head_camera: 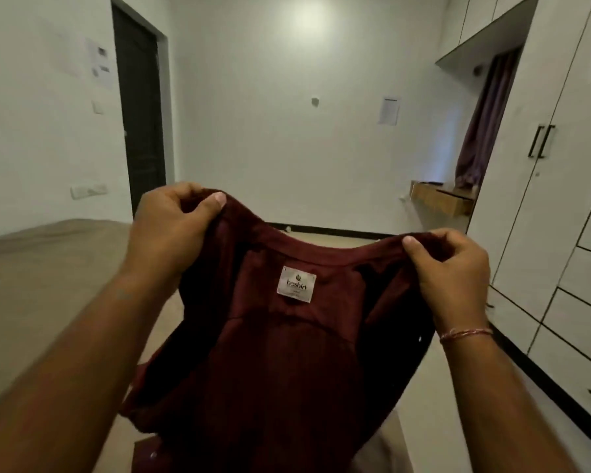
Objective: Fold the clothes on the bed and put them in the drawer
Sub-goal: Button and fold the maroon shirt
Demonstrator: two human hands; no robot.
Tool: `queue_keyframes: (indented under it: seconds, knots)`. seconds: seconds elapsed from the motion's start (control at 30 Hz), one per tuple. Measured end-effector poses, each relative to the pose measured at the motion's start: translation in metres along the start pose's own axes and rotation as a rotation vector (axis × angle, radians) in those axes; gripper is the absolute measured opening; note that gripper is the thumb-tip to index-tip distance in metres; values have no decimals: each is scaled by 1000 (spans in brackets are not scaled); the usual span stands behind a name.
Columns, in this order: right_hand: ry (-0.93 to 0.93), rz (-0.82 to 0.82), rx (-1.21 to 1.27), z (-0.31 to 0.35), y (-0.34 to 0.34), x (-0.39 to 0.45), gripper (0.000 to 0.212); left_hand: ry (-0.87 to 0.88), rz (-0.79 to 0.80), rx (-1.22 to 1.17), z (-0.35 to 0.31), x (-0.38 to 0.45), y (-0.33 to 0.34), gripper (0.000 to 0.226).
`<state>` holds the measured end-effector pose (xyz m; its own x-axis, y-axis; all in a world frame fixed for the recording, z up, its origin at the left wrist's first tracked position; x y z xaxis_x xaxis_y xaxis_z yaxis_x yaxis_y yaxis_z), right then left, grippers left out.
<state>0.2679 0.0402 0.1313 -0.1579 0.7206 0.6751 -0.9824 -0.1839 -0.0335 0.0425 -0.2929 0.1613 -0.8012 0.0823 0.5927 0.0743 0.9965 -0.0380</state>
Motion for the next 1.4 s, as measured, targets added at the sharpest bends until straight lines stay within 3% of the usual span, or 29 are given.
queue_keyframes:
  seconds: [0.07,0.13,0.17,0.23,0.27,0.33,0.43,0.6,0.67,0.73,0.77,0.83,0.93,1.0,1.13,1.27,1.4]
  knots:
    - [-250,-100,19,40,-17,-44,10,248,-101,0,-23,-56,-4,10]
    - [-426,-57,-87,31,-12,-109,8,335,-12,170,19,-122,14,10]
    - [-368,91,-212,-2,4,-137,8,214,121,307,68,-150,31,12]
    - [-1,465,-415,-106,28,-212,12,-155,379,502,175,-218,44,23]
    - [215,565,-423,-151,23,-250,17,-274,418,498,207,-251,40,23]
    - [467,492,-315,-200,5,-294,17,-305,338,463,224,-282,36,16]
    - [747,299,-55,-218,-15,-316,11,-270,235,371,205,-298,43,21]
    - [1035,64,147,-234,-30,-328,22,-607,115,163,228,-317,43,32]
    - [1069,65,177,-233,-31,-335,20,-735,91,72,245,-326,38,32]
    - [1044,68,149,-228,-31,-336,17,-792,66,-32,249,-328,39,13]
    - [1010,83,136,-224,-29,-335,15,-778,68,-67,245,-326,41,6]
    - [982,108,146,-216,-24,-334,19,-696,98,-70,231,-321,45,17]
    - [1066,75,233,-213,-20,-337,11,-564,178,-61,216,-317,51,15]
    - [1144,13,257,-215,-19,-338,3,-555,216,-94,218,-320,55,42]
    - [1174,-36,315,-212,-19,-333,9,-511,231,-23,221,-320,58,18]
    - [1120,99,346,-194,-7,-335,13,-547,233,-85,226,-320,59,8]
    - [1114,132,311,-180,5,-351,7,-563,330,-117,224,-325,69,24]
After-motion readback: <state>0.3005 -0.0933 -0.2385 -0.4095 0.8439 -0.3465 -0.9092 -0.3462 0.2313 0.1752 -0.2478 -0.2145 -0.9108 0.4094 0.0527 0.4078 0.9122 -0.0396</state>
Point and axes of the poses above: each hand's wrist, its own x-axis towards the middle knuckle, its own y-axis out of the palm, z = x × y, the point moved 8 cm from there along x, towards the middle knuckle, and after that the axes turned 3 degrees about -z, right-handed, at the moved point
